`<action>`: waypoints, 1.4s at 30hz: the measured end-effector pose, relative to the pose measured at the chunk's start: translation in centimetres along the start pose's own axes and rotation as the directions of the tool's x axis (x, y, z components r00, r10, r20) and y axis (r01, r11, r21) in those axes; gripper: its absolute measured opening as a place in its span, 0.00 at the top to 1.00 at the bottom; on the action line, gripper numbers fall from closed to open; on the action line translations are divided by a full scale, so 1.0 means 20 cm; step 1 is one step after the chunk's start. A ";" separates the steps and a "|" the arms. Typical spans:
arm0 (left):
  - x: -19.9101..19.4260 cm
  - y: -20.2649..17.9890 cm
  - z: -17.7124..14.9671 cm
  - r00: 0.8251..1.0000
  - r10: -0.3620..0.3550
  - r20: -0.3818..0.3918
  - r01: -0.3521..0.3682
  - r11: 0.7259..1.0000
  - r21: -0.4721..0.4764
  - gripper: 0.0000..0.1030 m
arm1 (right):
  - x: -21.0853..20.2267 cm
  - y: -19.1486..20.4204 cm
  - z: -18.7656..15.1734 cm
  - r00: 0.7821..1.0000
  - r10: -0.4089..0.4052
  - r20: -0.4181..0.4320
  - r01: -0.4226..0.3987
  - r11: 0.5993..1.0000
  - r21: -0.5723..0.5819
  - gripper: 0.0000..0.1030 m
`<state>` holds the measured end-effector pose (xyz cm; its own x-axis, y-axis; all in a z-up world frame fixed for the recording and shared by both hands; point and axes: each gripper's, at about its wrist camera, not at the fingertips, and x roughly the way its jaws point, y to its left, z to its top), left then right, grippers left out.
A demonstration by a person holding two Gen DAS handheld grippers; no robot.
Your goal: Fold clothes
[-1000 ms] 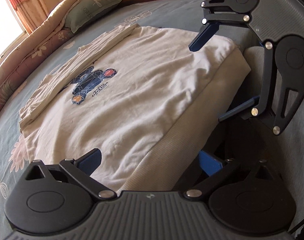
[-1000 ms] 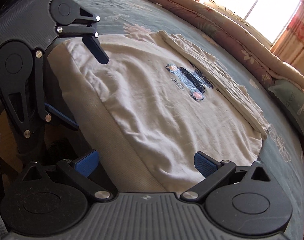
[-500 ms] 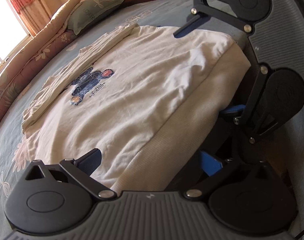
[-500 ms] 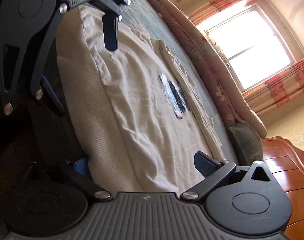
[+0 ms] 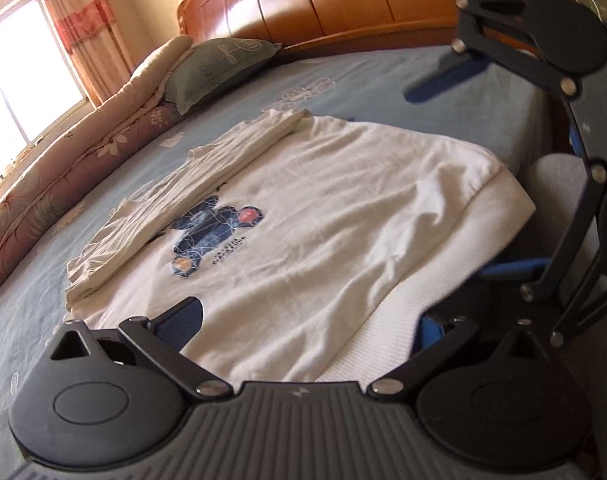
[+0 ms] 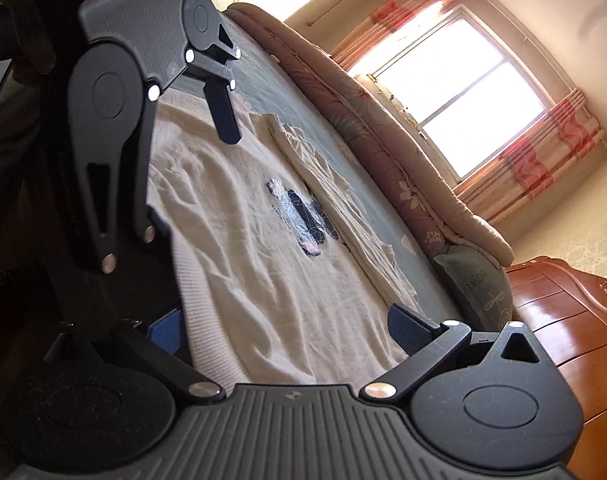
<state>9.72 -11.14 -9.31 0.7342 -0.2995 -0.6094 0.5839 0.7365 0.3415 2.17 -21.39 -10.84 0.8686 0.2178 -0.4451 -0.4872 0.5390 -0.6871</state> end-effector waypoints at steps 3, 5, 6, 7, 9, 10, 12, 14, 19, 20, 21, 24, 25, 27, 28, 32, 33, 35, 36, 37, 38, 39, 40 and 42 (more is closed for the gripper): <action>-0.02 0.04 0.02 1.000 0.003 0.020 -0.003 1.000 -0.030 0.01 | 0.03 0.02 0.02 0.999 0.034 0.003 -0.034 0.999 -0.003 0.00; -0.02 0.06 0.02 1.000 0.004 0.021 -0.003 0.999 -0.035 0.01 | 0.07 0.05 0.03 1.000 0.022 0.008 -0.022 1.000 -0.011 0.00; -0.02 0.06 0.02 1.000 0.000 0.020 0.001 0.999 -0.037 0.01 | 0.10 0.06 0.04 1.000 0.004 0.002 -0.004 1.000 -0.011 0.00; -0.02 0.07 0.02 1.000 -0.007 0.018 0.007 0.999 -0.036 0.01 | 0.12 0.06 0.05 1.000 -0.014 -0.004 0.014 1.000 -0.011 0.00; -0.02 0.06 -0.01 1.000 -0.015 0.007 0.015 1.000 -0.025 0.01 | 0.15 0.06 0.04 0.997 -0.072 -0.019 0.072 0.997 -0.019 0.00; -0.02 0.06 -0.02 1.000 -0.016 0.001 0.016 1.000 -0.018 0.01 | 0.16 0.06 0.03 0.994 -0.103 -0.028 0.102 0.994 -0.025 0.00; -0.02 0.04 -0.04 1.000 -0.021 -0.013 0.021 1.000 0.002 0.01 | 0.15 0.04 0.01 0.989 -0.146 -0.035 0.146 0.989 -0.020 0.00; 0.00 0.00 -0.05 1.000 -0.017 -0.015 0.018 0.999 0.034 0.01 | 0.14 0.00 0.00 0.988 -0.150 -0.029 0.150 0.989 0.007 0.00; 0.06 -0.06 0.01 0.999 -0.037 0.027 0.035 0.997 0.066 0.01 | 0.14 -0.04 0.01 0.986 -0.164 -0.013 0.165 0.986 0.030 0.00; 0.08 -0.07 0.02 0.999 -0.033 0.030 0.031 0.997 0.076 0.01 | 0.14 -0.04 0.01 0.986 -0.165 -0.013 0.165 0.986 0.034 0.00; 0.10 -0.08 0.02 1.000 -0.023 0.020 0.021 0.995 0.094 0.01 | 0.14 -0.04 0.01 0.987 -0.163 -0.017 0.163 0.986 0.043 0.00; 0.11 -0.08 0.02 1.000 0.014 0.014 -0.015 0.992 0.128 0.01 | 0.15 -0.07 -0.01 0.986 -0.162 -0.032 0.164 0.984 0.072 0.00; 0.10 -0.08 0.01 0.999 0.037 0.008 -0.037 0.989 0.142 0.01 | 0.15 -0.07 -0.01 0.986 -0.164 -0.038 0.167 0.983 0.082 0.00; 0.08 -0.07 -0.02 0.996 0.087 -0.003 -0.085 0.981 0.175 0.01 | 0.16 -0.08 -0.02 0.985 -0.167 -0.049 0.171 0.980 0.099 0.00; 0.07 -0.05 -0.04 0.995 0.103 -0.005 -0.101 0.976 0.194 0.01 | 0.16 -0.09 -0.03 0.985 -0.164 -0.052 0.168 0.980 0.104 0.00; 0.02 0.03 -0.11 0.983 0.180 -0.046 -0.165 0.959 0.228 0.01 | 0.17 -0.08 -0.04 0.986 -0.154 -0.058 0.159 0.982 0.097 0.00; 0.01 0.05 -0.13 0.978 0.201 -0.051 -0.184 0.954 0.239 0.01 | 0.17 -0.08 -0.05 0.986 -0.153 -0.060 0.158 0.983 0.090 0.00; 0.00 0.06 -0.17 0.966 0.253 -0.052 -0.229 0.930 0.286 0.01 | 0.16 -0.07 -0.05 0.987 -0.147 -0.064 0.152 0.985 0.082 0.00; 0.00 0.06 -0.18 0.961 0.270 -0.053 -0.242 0.921 0.305 0.01 | 0.17 -0.06 -0.05 0.987 -0.143 -0.066 0.149 0.985 0.083 0.00; 0.00 0.05 -0.19 0.958 0.282 -0.050 -0.252 0.914 0.318 0.01 | 0.17 -0.06 -0.06 0.988 -0.139 -0.068 0.145 0.986 0.084 0.00; 0.01 0.04 -0.18 0.958 0.284 -0.042 -0.256 0.910 0.328 0.01 | 0.18 -0.05 -0.05 0.988 -0.133 -0.073 0.139 0.986 0.087 0.00; 0.01 0.03 -0.18 0.958 0.285 -0.035 -0.258 0.906 0.337 0.01 | 0.19 -0.04 -0.04 0.989 -0.126 -0.074 0.133 0.987 0.092 0.00; 0.02 0.00 -0.16 0.960 0.280 -0.022 -0.256 0.902 0.348 0.01 | 0.20 -0.04 -0.03 0.990 -0.119 -0.074 0.126 0.987 0.097 0.00; 0.05 -0.03 -0.13 0.964 0.266 0.003 -0.249 0.898 0.364 0.01 | 0.22 -0.01 0.00 0.992 -0.105 -0.066 0.111 0.988 0.103 0.00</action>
<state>9.10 -10.30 -12.03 0.8640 -0.0949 -0.4945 0.4678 0.5146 0.7186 6.11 -20.57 -12.59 0.9070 0.1057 -0.4076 -0.3755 0.6411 -0.6693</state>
